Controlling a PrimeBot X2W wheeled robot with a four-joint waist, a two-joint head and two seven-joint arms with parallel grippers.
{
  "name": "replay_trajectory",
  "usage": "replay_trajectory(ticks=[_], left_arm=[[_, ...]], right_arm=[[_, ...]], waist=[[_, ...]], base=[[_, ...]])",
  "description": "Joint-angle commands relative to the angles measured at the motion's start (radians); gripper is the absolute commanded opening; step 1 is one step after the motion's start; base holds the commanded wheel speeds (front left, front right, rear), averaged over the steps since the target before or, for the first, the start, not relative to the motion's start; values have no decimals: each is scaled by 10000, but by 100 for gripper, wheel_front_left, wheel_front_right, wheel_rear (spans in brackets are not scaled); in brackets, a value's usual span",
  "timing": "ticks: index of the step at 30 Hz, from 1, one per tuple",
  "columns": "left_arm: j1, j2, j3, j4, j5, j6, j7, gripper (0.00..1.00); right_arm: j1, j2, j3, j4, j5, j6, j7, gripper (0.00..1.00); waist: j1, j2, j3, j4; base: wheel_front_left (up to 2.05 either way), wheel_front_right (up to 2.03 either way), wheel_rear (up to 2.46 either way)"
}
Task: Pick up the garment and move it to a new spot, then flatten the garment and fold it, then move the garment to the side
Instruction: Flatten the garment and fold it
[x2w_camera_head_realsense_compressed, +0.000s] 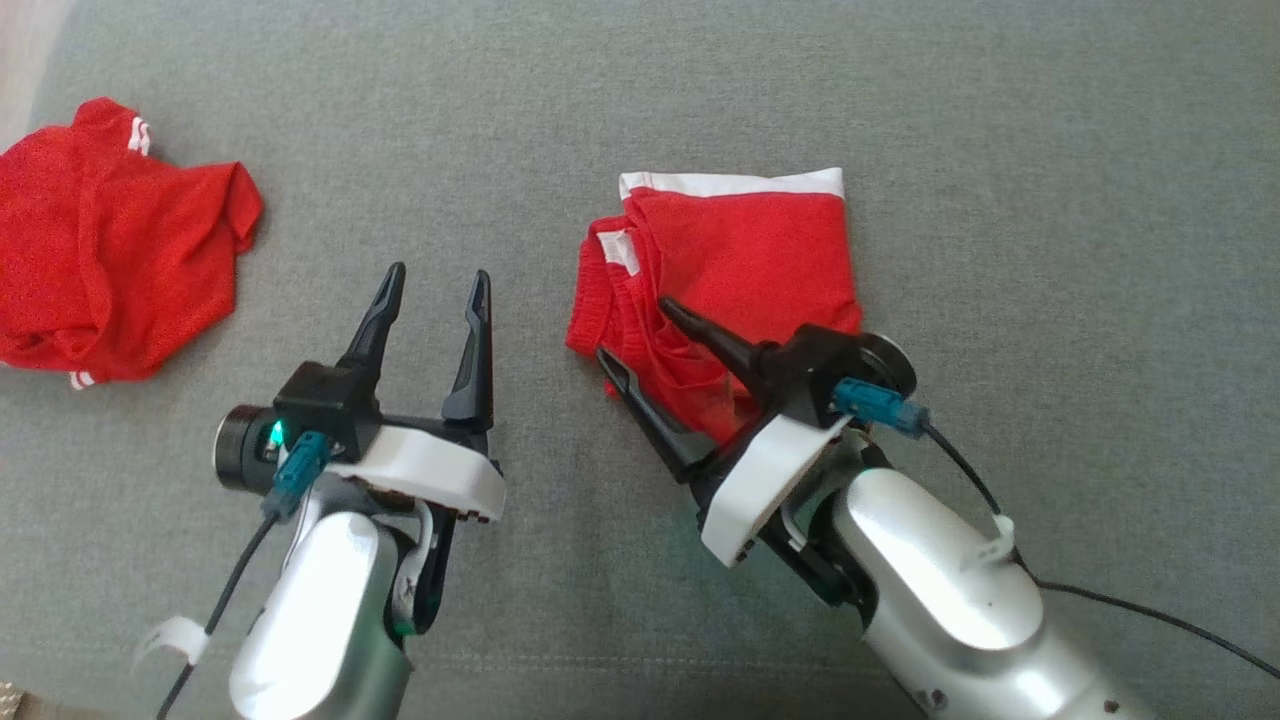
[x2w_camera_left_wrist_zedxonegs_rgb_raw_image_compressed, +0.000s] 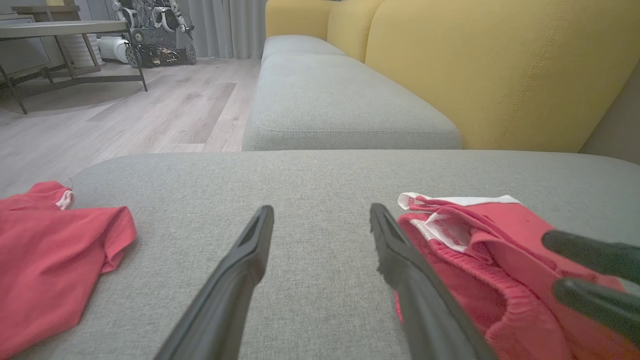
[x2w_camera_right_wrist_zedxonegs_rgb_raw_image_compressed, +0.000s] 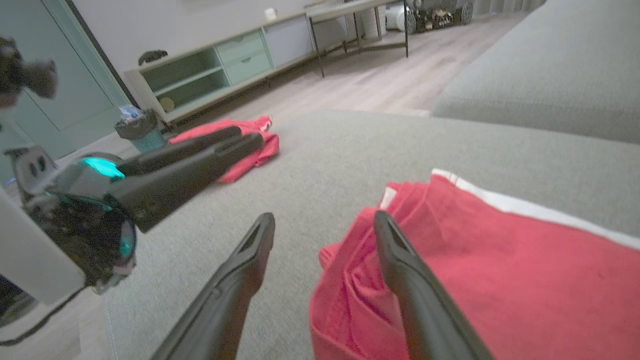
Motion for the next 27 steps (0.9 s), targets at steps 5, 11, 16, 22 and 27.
replay_trajectory(ticks=[5,11,16,22,27], left_arm=[[-262,132,404,-296,64,-5,-89,100],[-128,179,451,-281,75,24,-89,100],[-36,269,543,-300,56,56,-89,100],[74,402,643,-378,42,107,-89,100],[133,469,676,-404,27,138,-89,100]], right_arm=[[94,-31,-434,-1288,-102,-7,-601,100],[831,-270,-2635,-2246,-698,-7,-854,100],[1499,-321,-4510,-2642,-1326,-7,-784,100],[2204,-314,-5904,-2957,-1825,-7,-687,100],[2446,-230,-6153,-3054,-1935,-7,-625,100]], waist=[[0,0,-153,-148],[0,0,-335,-283],[0,0,-462,-366],[0,0,-553,-425],[0,0,-624,-478]], base=[[0,0,0],[0,0,0],[0,0,0],[0,0,0],[0,0,0]])
